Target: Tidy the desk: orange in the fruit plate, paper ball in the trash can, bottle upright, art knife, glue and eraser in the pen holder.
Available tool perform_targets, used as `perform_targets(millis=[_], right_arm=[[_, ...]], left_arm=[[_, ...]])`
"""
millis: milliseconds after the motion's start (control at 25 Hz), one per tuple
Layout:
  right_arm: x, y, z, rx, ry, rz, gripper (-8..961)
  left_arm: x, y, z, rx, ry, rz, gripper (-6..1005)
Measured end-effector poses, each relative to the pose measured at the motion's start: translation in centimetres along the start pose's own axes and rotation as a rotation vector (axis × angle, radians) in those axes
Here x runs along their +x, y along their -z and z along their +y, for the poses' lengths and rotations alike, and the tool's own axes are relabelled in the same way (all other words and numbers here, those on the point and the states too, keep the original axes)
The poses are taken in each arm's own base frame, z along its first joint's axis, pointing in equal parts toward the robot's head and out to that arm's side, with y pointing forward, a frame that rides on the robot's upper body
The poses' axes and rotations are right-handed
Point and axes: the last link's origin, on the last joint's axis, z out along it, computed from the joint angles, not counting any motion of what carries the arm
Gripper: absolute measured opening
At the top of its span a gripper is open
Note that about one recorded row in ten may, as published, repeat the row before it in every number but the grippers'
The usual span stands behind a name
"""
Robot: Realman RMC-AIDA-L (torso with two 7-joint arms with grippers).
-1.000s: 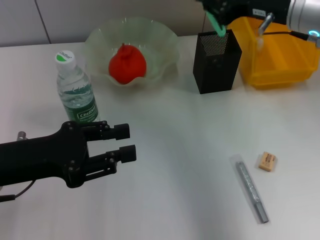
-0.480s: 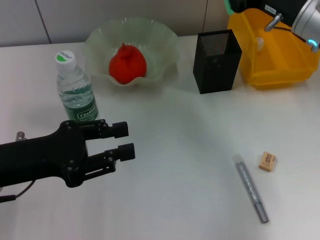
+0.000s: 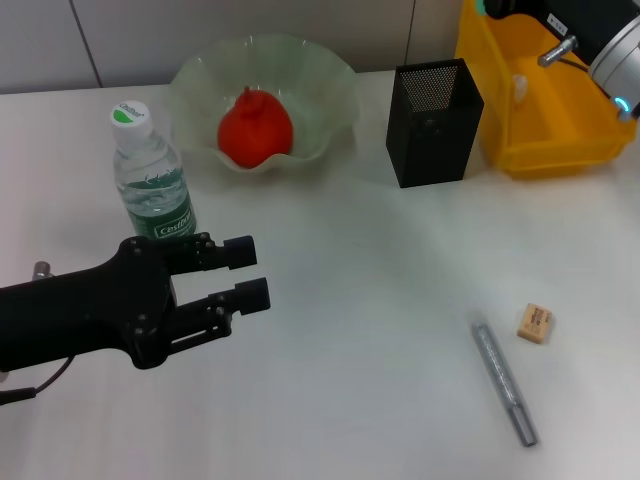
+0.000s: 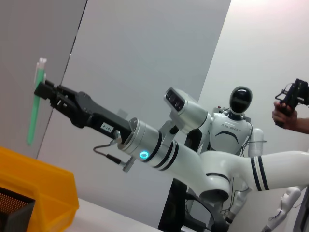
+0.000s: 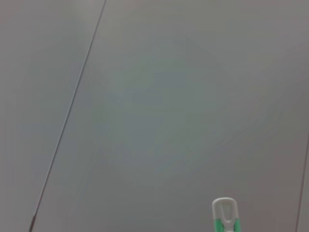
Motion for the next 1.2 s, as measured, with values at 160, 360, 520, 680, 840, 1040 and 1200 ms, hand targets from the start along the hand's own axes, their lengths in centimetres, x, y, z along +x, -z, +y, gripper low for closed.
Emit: perform_targets(millis=[160,360,520,680,840,1040,1200], right_arm=[[0.6,-0.2,0.3,-0.002,-0.02,0.016,174],[1.4,-0.7,1.1,-0.02,-0.044,0.046,174],[2.0,-1.1,1.4,-0.022,-0.04,0.067,174],[2.6,-1.3,1.7,-0.011,-0.045,0.086,173],[3.0,-1.3,1.9,-0.004,-0.05,0.101,173],[3.4,-1.0,2.2,-0.005,-0.065,0.115,174],[3.8,-0.8,2.5,-0.005,-0.076,0.127,174]], left_arm=[[0.0,0.1,0.1,0.001,0.002,0.007,484],[-0.3,0.2,0.1,0.003,0.002,0.01,484],[-0.4,0.3,0.2,0.005,0.005,0.011,484],[-0.6,0.3,0.1,0.006,0.007,0.012,484],[-0.6,0.3,0.2,0.006,0.006,0.012,484],[-0.6,0.3,0.2,0.006,0.008,0.013,484],[-0.8,0.4,0.2,0.006,0.011,0.013,484]])
